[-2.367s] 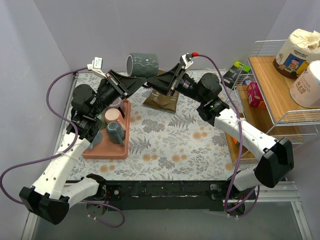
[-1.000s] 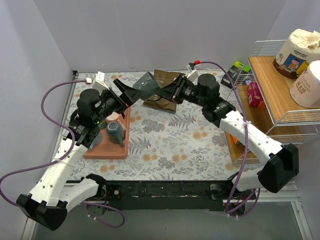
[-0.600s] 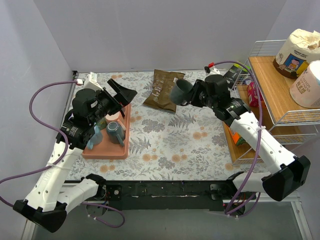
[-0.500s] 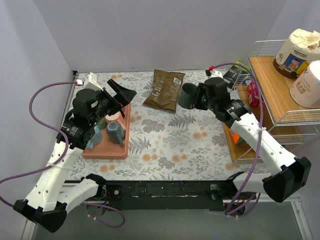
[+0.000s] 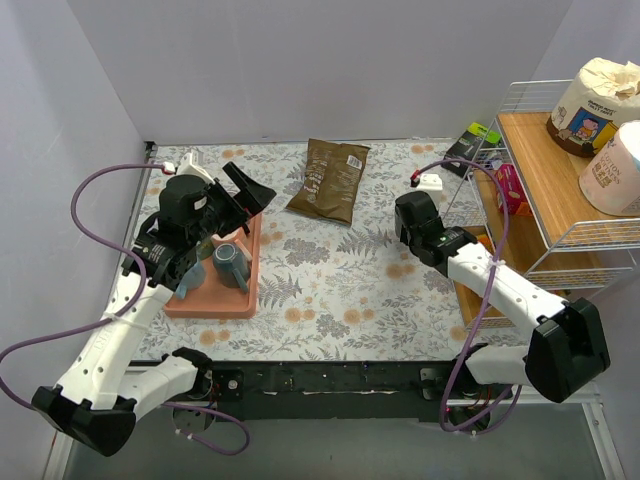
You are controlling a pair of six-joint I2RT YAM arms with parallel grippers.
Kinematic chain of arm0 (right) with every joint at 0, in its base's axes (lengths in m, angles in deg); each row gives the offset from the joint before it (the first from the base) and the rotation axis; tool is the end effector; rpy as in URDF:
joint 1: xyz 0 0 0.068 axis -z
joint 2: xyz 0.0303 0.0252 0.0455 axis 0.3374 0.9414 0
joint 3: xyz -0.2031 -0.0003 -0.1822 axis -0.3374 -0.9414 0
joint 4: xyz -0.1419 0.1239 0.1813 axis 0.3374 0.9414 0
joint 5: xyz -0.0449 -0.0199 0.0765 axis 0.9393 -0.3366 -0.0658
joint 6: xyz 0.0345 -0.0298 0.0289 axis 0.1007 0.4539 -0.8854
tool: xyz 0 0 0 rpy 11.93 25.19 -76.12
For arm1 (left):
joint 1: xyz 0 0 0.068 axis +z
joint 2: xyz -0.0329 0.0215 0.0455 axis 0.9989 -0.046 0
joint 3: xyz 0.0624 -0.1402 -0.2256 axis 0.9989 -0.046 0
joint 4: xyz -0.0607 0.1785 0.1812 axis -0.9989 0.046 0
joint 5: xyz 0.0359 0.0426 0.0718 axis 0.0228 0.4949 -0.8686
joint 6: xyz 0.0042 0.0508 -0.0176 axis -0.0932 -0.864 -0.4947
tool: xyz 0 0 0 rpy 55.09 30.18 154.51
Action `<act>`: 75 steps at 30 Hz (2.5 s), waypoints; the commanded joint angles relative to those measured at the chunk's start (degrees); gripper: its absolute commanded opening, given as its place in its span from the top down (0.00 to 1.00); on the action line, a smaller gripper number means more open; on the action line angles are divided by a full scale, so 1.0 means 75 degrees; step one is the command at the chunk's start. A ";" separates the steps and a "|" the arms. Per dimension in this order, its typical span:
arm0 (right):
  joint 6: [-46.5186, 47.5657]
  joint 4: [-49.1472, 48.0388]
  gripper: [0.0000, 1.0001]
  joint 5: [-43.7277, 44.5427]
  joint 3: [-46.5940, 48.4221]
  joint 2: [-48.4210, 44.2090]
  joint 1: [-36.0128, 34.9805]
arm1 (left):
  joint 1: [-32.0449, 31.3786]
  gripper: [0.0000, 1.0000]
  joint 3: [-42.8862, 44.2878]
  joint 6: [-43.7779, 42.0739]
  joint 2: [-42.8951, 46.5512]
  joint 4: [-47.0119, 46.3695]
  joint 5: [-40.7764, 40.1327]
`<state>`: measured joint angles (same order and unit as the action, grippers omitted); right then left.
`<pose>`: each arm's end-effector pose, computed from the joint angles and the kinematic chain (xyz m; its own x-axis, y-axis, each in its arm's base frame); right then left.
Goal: Turn the mug right side up
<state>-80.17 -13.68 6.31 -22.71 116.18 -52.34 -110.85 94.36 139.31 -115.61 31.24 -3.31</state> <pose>0.2403 0.1304 0.2789 -0.5227 0.0354 -0.8518 0.1207 0.9921 -0.0329 0.1891 -0.0819 0.3975 -0.4164 -0.9072 -0.0596 -0.3298 0.2118 -0.9200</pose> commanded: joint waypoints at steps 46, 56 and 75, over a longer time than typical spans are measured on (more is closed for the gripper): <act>-0.0099 -0.2277 0.24 -0.1714 0.0742 0.1956 0.1350 | 0.0002 0.02 0.1459 -0.0702 -0.0956 0.2468 -0.2064; 0.0545 -0.1674 0.17 -0.4337 0.0778 0.0491 0.1162 | 0.0002 0.02 0.0428 -0.0409 -0.0557 0.2574 -0.1584; -0.0028 -0.1300 0.19 -0.5852 0.0778 -0.1116 0.0904 | -0.0033 0.30 -0.1376 0.1125 -0.0897 0.2833 -0.1700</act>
<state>-79.08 -24.30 -36.85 -17.93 109.92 -45.34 -110.81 85.81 143.39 -124.07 56.61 -13.34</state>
